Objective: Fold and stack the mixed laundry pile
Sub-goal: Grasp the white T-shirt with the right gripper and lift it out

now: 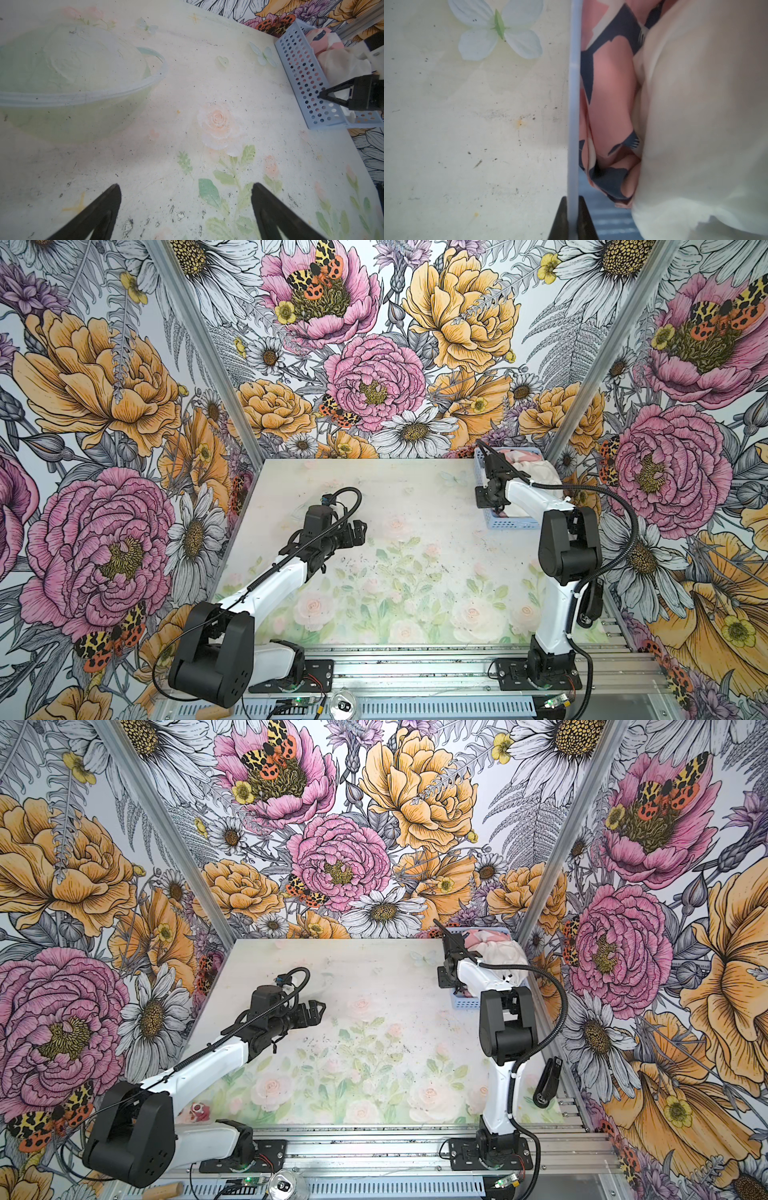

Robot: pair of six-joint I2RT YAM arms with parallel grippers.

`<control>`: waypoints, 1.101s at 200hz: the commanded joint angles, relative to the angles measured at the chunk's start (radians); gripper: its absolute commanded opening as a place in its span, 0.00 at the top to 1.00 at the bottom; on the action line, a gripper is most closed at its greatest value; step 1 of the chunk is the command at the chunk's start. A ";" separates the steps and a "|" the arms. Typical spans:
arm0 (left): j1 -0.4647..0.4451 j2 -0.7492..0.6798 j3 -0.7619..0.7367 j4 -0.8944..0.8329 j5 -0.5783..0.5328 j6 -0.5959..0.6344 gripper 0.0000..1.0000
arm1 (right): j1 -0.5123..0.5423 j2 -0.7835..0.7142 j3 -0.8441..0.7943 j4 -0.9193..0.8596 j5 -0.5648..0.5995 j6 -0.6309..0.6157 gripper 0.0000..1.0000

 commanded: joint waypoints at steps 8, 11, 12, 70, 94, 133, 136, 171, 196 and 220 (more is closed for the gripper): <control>-0.019 -0.007 0.043 0.014 0.014 -0.003 0.01 | -0.018 -0.092 0.019 -0.050 -0.052 -0.031 0.57; -0.020 -0.010 0.044 0.012 0.011 -0.004 0.01 | -0.020 -0.110 0.017 -0.049 -0.052 -0.028 0.51; -0.022 -0.012 0.044 0.011 0.010 -0.003 0.01 | -0.021 -0.116 0.016 -0.049 -0.051 -0.027 0.49; -0.047 -0.054 0.049 0.009 -0.002 -0.020 0.01 | -0.174 -0.176 0.034 -0.045 -0.040 0.025 0.18; -0.049 -0.049 0.036 0.028 0.022 -0.035 0.01 | -0.217 -0.086 0.087 -0.043 -0.048 0.029 0.17; -0.049 -0.032 0.018 0.036 0.040 -0.049 0.01 | -0.240 0.048 0.178 -0.042 -0.007 0.060 0.31; -0.047 -0.030 0.018 0.037 0.040 -0.051 0.01 | -0.242 0.056 0.183 -0.043 -0.006 0.064 0.35; -0.051 -0.037 0.009 0.050 0.043 -0.063 0.01 | -0.241 0.008 0.195 -0.037 -0.038 0.083 1.00; -0.053 -0.056 0.016 0.042 0.032 -0.067 0.01 | -0.211 -0.144 0.163 -0.028 -0.046 0.087 1.00; -0.056 -0.080 0.037 0.020 0.025 -0.066 0.01 | -0.171 -0.311 0.157 -0.031 -0.080 0.087 1.00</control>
